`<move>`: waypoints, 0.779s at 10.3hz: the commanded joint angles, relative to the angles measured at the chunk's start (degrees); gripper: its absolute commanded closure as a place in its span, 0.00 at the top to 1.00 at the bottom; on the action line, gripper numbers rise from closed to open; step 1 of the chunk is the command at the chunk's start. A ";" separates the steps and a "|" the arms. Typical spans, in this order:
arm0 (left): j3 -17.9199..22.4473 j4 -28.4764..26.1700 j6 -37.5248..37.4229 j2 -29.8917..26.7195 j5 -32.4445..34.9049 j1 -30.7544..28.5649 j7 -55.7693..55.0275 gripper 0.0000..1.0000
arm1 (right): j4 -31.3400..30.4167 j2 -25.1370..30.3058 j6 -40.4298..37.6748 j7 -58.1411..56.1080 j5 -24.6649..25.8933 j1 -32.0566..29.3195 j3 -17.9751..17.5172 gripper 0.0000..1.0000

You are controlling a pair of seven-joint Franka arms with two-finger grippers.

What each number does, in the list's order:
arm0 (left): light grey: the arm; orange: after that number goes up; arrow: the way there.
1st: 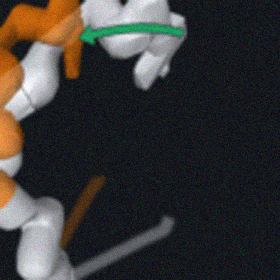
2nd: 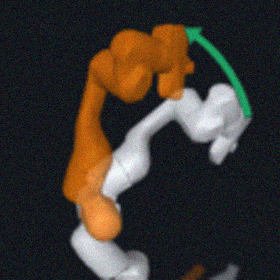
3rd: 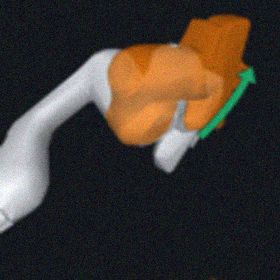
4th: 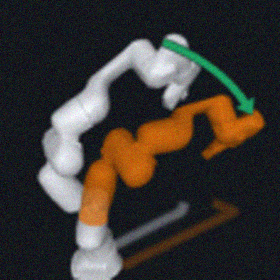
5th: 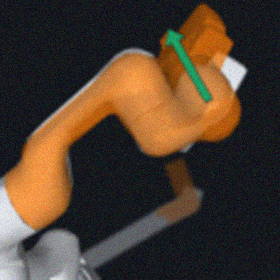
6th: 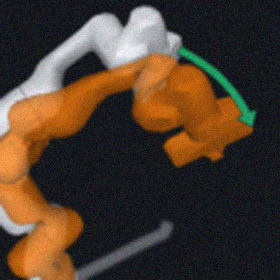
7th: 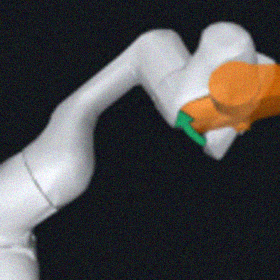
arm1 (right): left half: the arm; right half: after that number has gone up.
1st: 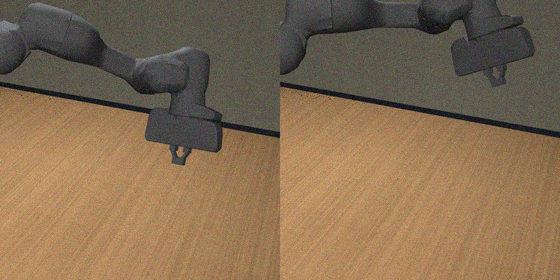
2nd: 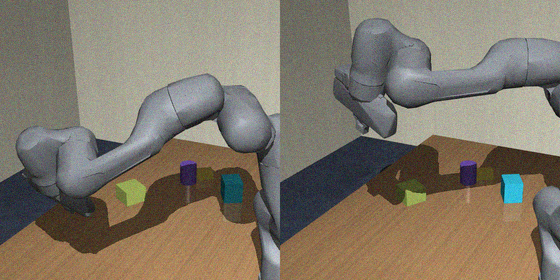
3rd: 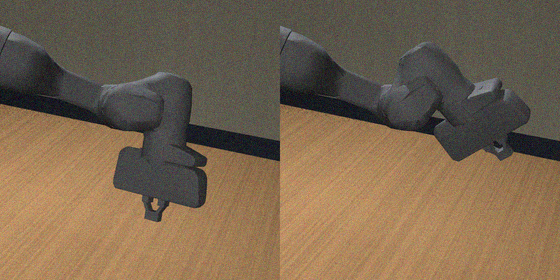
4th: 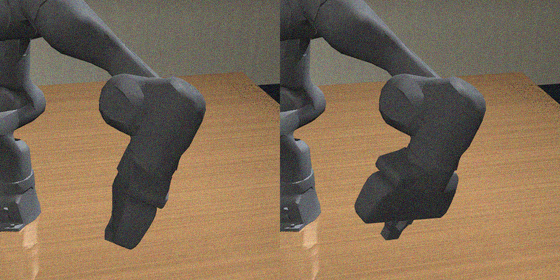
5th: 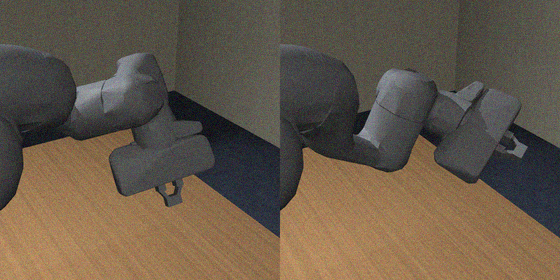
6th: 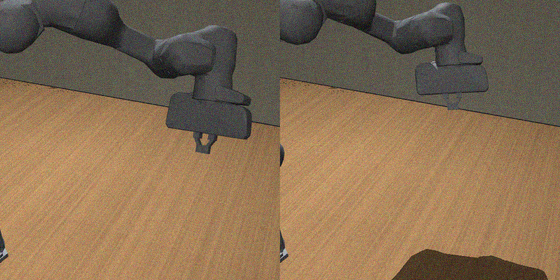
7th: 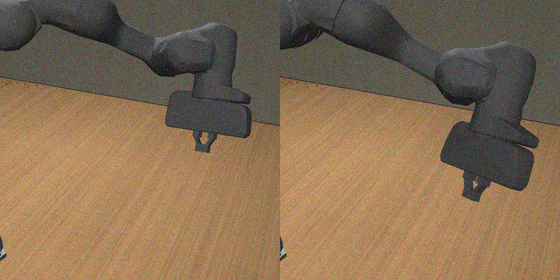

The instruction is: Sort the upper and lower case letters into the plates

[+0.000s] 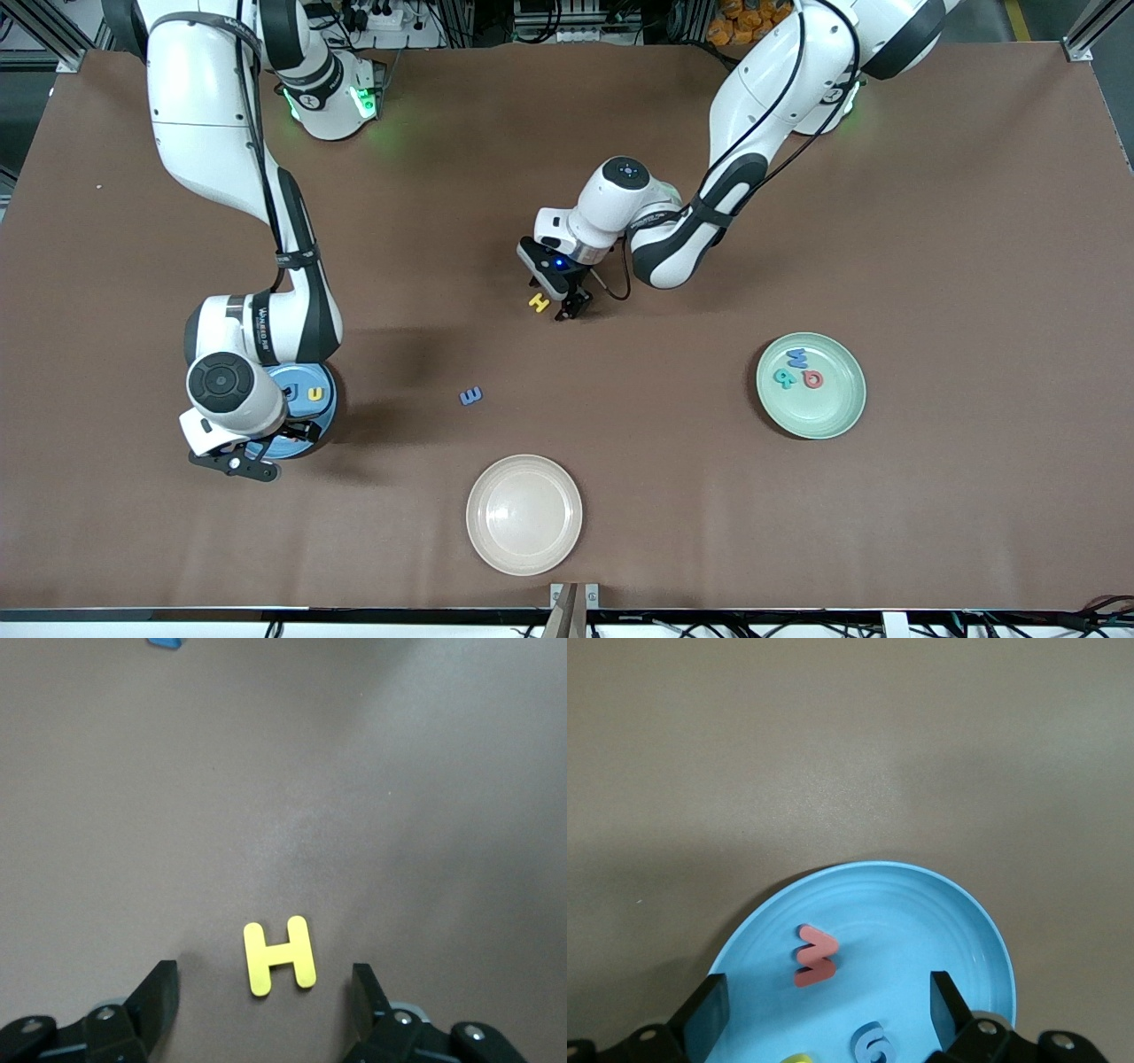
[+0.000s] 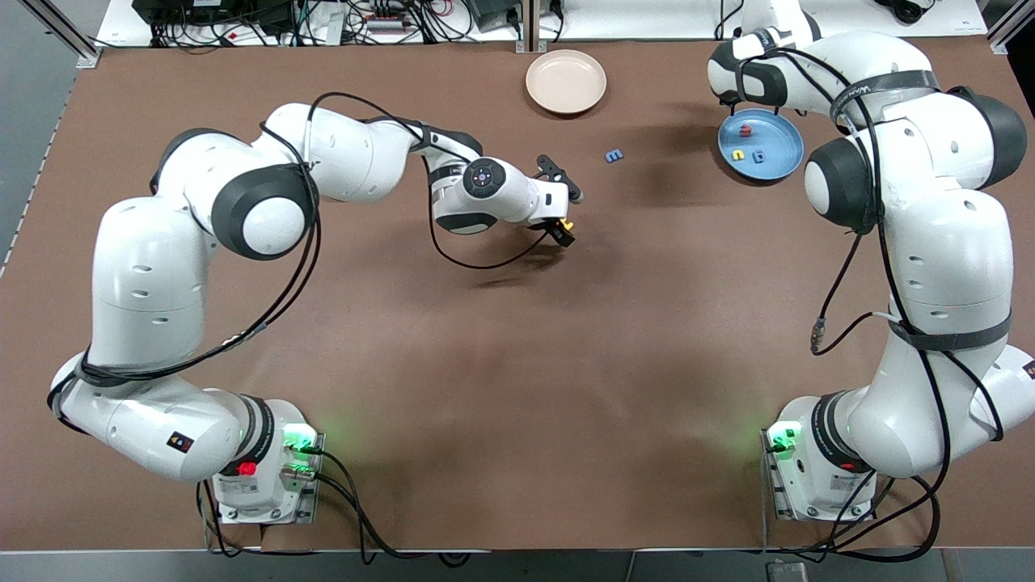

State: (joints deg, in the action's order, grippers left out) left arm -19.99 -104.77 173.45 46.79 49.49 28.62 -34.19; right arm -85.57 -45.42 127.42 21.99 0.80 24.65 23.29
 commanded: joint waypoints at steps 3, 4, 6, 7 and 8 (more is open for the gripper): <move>4.88 1.40 0.14 0.23 1.49 5.31 -3.07 0.72 | -0.56 0.50 0.02 -0.45 0.16 -0.22 -0.44 1.00; 4.88 1.84 0.14 0.32 1.40 5.40 -3.07 0.67 | -0.56 0.50 0.02 -0.45 0.16 -0.22 -0.44 1.00; 4.88 2.20 0.14 0.41 1.31 5.40 -3.16 0.61 | -0.56 0.50 0.02 -0.45 0.16 -0.13 -0.44 1.00; 4.88 2.28 0.14 0.41 0.96 5.40 -3.60 0.61 | -0.56 0.50 0.02 -0.45 0.16 -0.04 -0.44 1.00; 4.88 2.29 0.14 0.41 1.05 5.40 -5.78 0.59 | -0.56 0.50 -0.07 -0.45 0.16 0.05 -0.44 1.00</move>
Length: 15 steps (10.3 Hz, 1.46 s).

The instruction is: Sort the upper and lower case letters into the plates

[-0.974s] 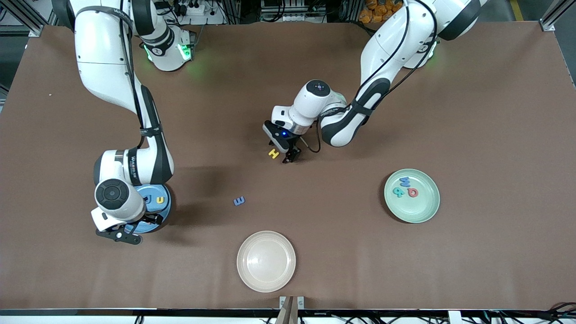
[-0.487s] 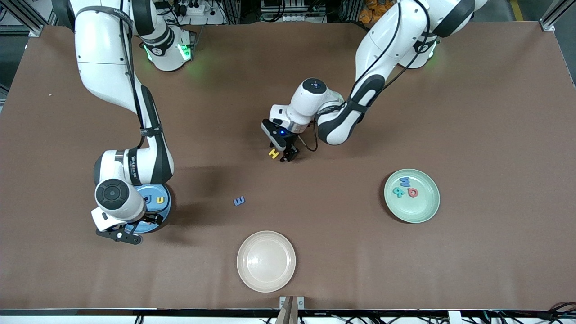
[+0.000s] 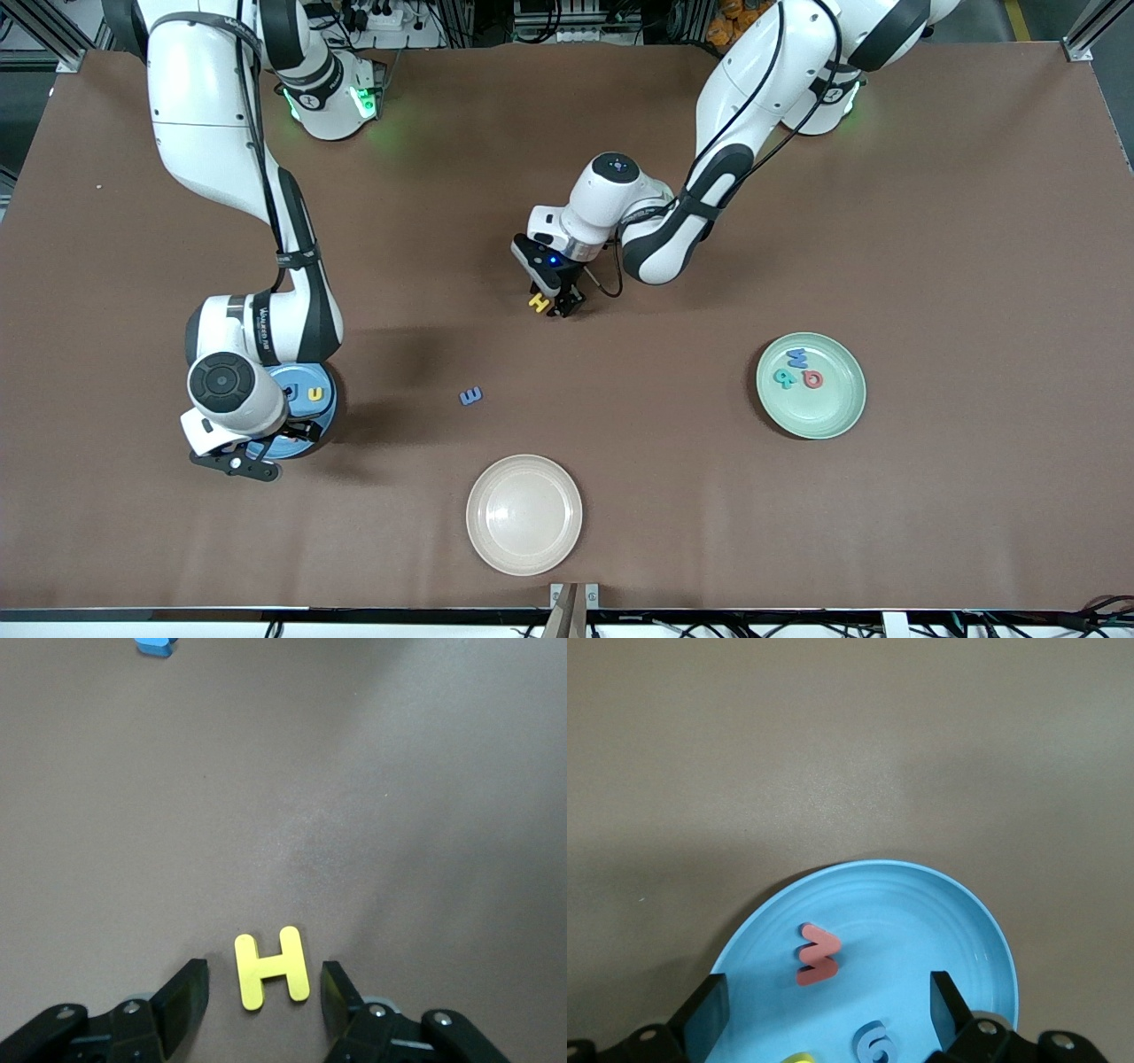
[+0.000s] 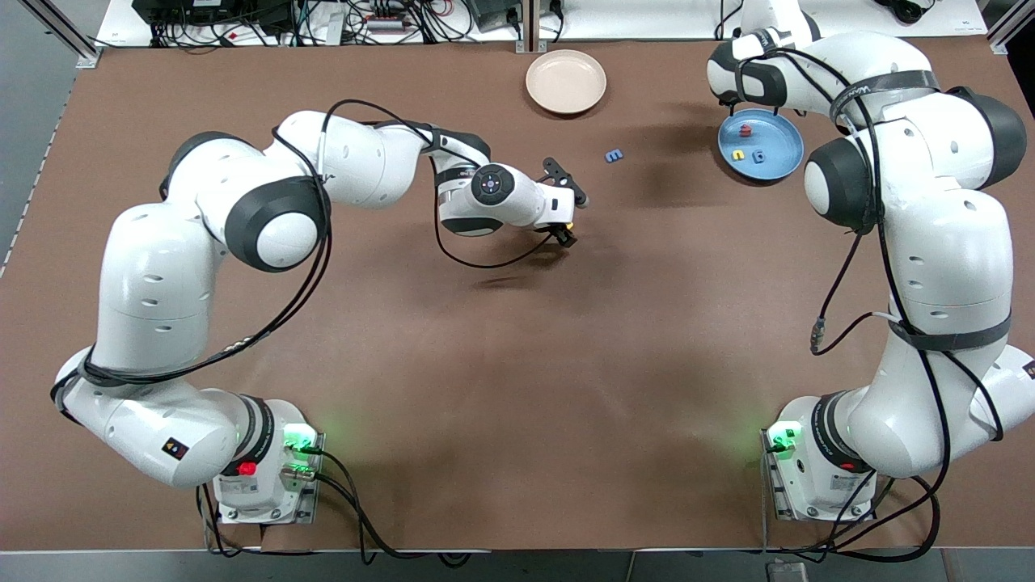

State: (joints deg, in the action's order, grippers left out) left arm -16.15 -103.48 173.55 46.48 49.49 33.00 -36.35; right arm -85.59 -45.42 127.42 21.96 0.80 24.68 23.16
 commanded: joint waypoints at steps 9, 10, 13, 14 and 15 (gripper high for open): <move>1.03 3.46 -0.05 2.39 1.57 1.72 -6.19 0.40 | -0.54 0.42 0.02 -0.33 0.16 0.02 -0.31 1.00; 1.03 3.46 -0.05 2.48 1.57 1.63 -6.19 0.34 | -0.54 0.42 0.02 -0.33 0.16 0.02 -0.31 1.00; 1.21 3.19 -0.05 2.48 1.66 1.37 -6.02 0.05 | -0.45 0.33 0.02 -0.33 0.16 0.02 -0.31 1.00; 1.73 3.19 -0.05 2.48 1.66 1.28 -6.02 0.03 | -0.45 0.33 0.02 -0.33 0.16 0.02 -0.31 1.00; 2.26 3.19 -0.14 2.30 1.66 1.11 -5.84 0.00 | -0.45 0.24 0.02 -0.25 0.16 0.11 -0.31 1.00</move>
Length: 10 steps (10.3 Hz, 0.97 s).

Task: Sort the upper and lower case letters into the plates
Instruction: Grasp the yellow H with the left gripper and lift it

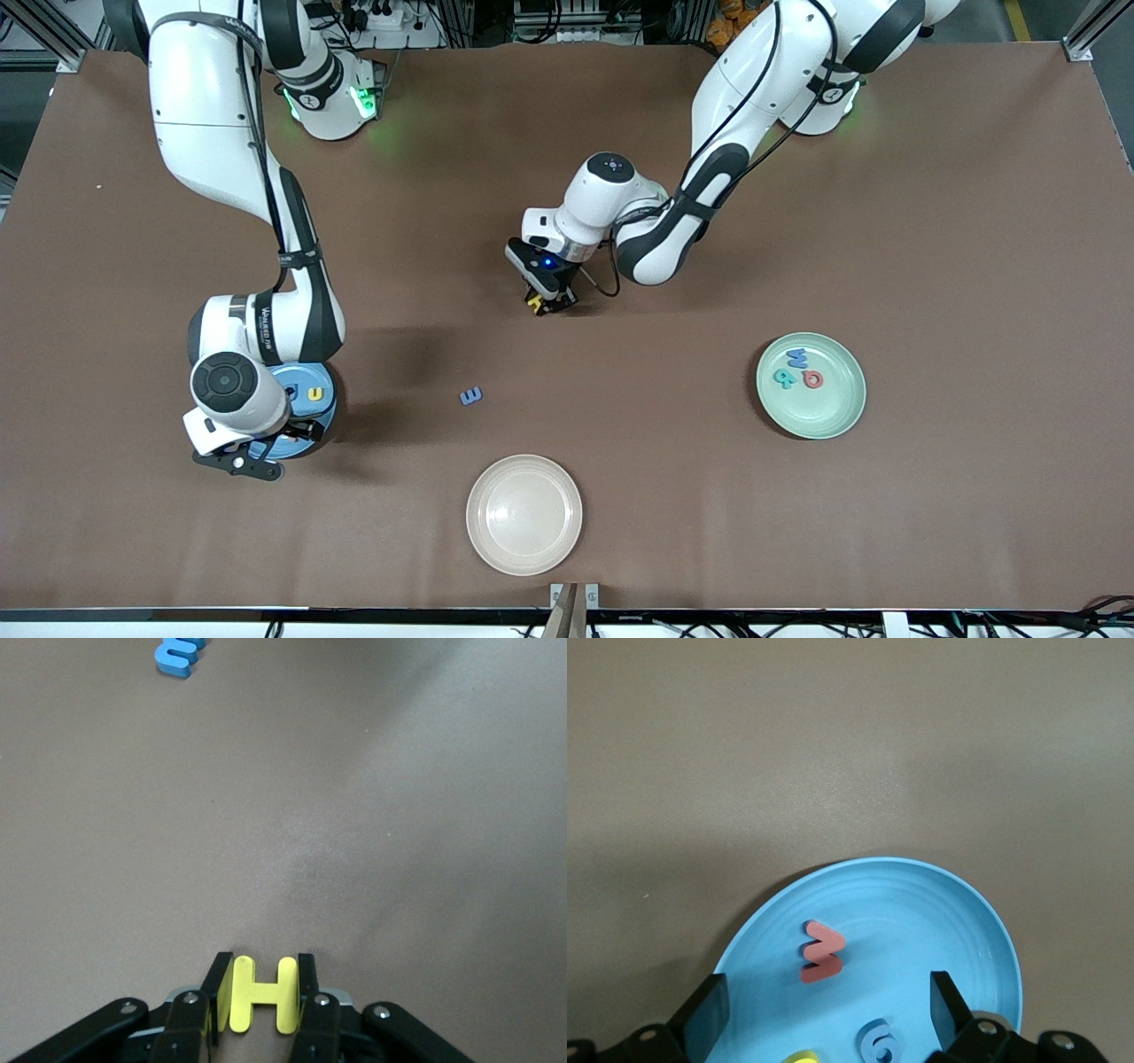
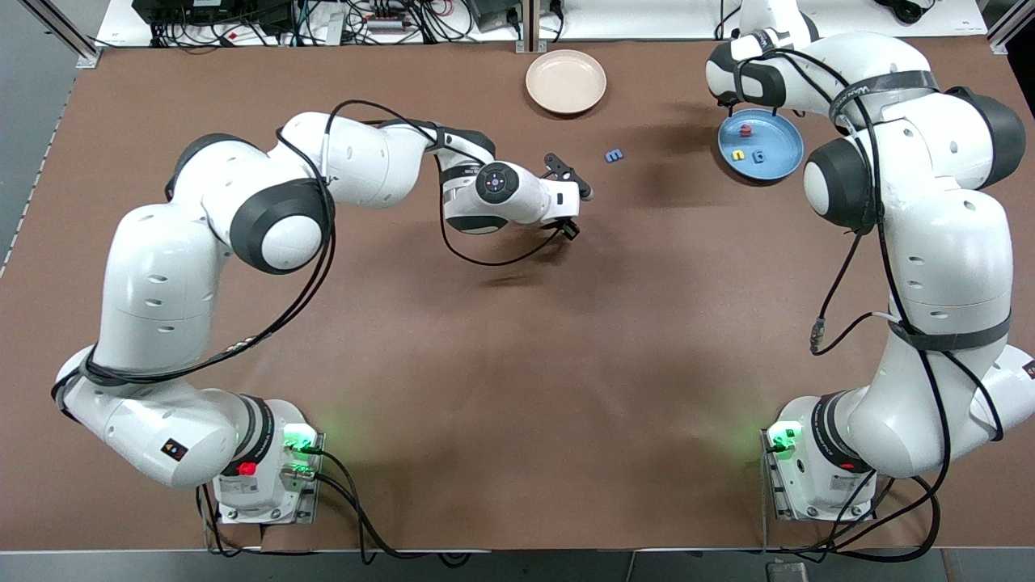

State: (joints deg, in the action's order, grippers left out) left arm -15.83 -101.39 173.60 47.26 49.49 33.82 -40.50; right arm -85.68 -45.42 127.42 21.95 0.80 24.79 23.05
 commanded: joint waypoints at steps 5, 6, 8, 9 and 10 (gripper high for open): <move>1.69 0.23 -3.70 0.29 2.01 -8.75 6.55 0.00 | 1.13 0.25 0.19 1.68 -7.27 0.61 -3.80 1.00; 1.42 -0.12 -4.67 0.12 2.01 -10.25 8.06 0.00 | 1.22 0.34 0.11 3.52 -9.13 1.66 -3.80 1.00; -1.11 -0.91 -9.82 -1.28 1.49 -12.19 8.25 0.00 | 1.13 0.25 0.10 13.41 -9.33 4.99 -3.80 1.00; -5.66 -0.83 -14.82 -1.47 1.14 -15.25 8.25 0.00 | 1.13 0.25 0.10 17.90 -9.42 6.83 -3.80 1.00; -11.97 -1.18 -20.96 -1.99 1.13 -21.02 8.51 0.00 | 1.13 0.34 0.02 22.04 -9.68 8.33 -4.06 1.00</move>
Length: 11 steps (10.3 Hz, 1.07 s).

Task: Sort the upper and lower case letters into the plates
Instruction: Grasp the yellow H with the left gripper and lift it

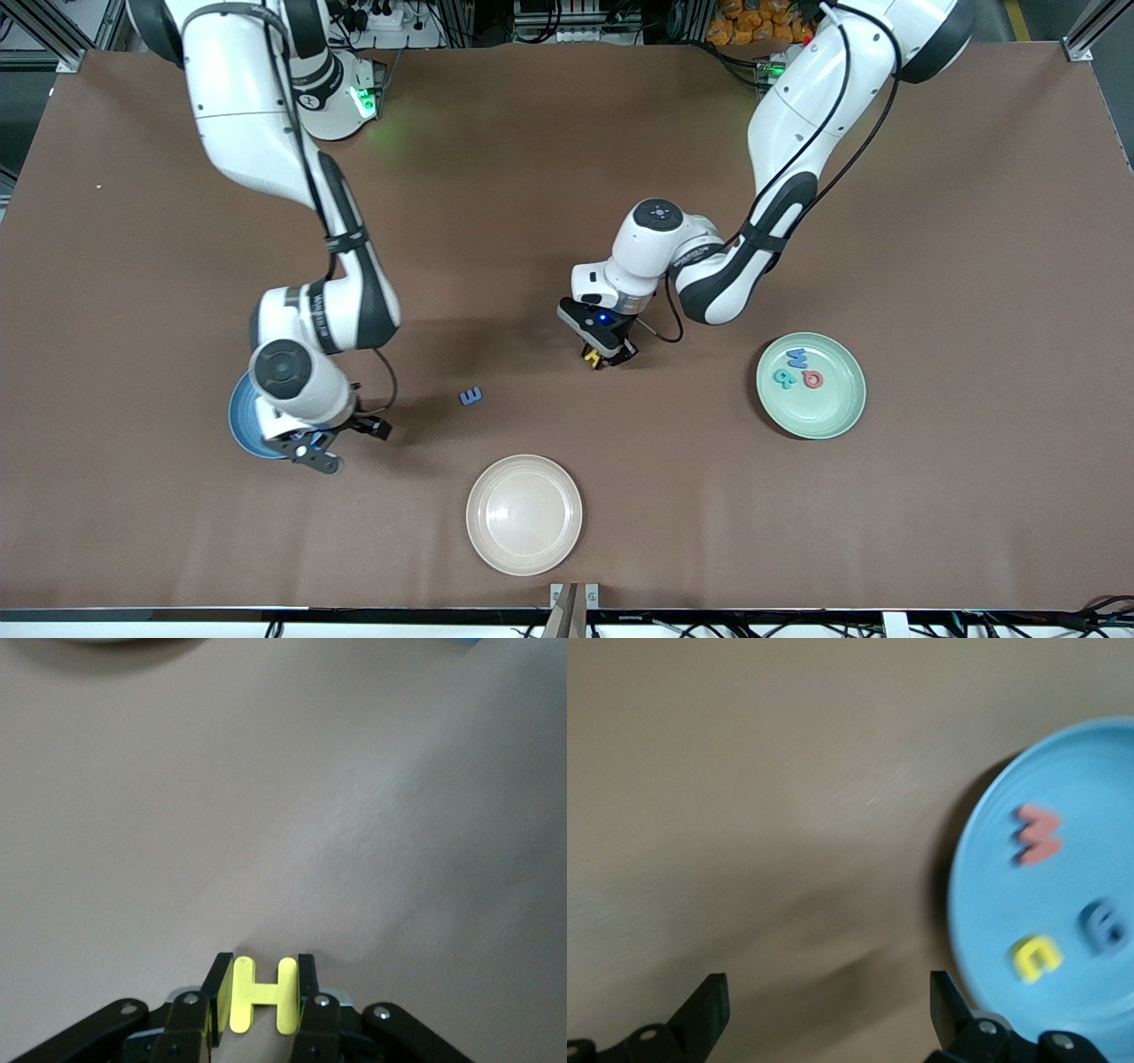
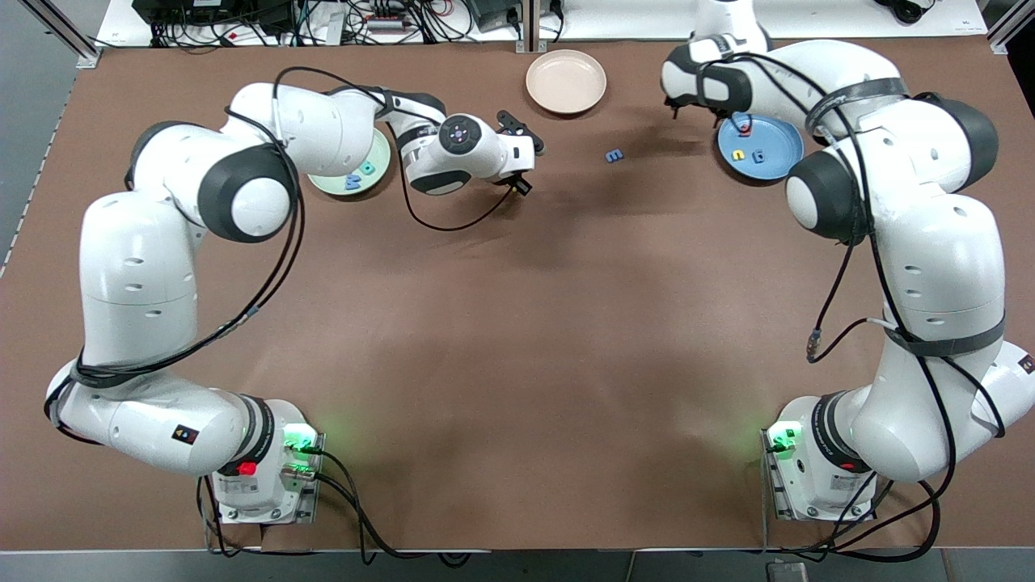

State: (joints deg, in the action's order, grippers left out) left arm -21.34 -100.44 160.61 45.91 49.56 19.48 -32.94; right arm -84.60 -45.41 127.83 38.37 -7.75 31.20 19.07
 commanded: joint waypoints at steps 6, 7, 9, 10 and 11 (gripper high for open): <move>-36.83 -4.50 -43.00 -1.01 -3.86 -47.55 38.86 0.00 | 0.05 -0.03 0.22 30.06 -8.60 4.05 -4.22 1.00; -37.02 -5.20 -43.01 -0.83 -5.34 -51.52 45.10 0.00 | 0.05 -0.64 0.48 34.28 -8.60 4.05 -4.66 1.00; -36.93 -7.57 -42.92 -0.65 -6.50 -58.03 52.25 0.00 | 0.05 -1.34 1.97 38.78 -8.51 4.49 -5.36 1.00; -36.93 -8.19 -42.92 -0.65 -6.50 -59.71 54.28 0.00 | 0.05 -1.96 2.76 39.76 -8.51 5.10 -5.45 1.00; -36.93 -8.72 -42.92 -0.65 -6.50 -61.47 56.22 0.00 | 0.14 -2.57 3.64 40.20 -8.51 5.36 -5.45 1.00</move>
State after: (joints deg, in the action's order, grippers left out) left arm -57.00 -107.42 117.87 45.73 44.32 -39.45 20.38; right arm -84.74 -46.94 130.03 76.67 -15.22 35.91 13.56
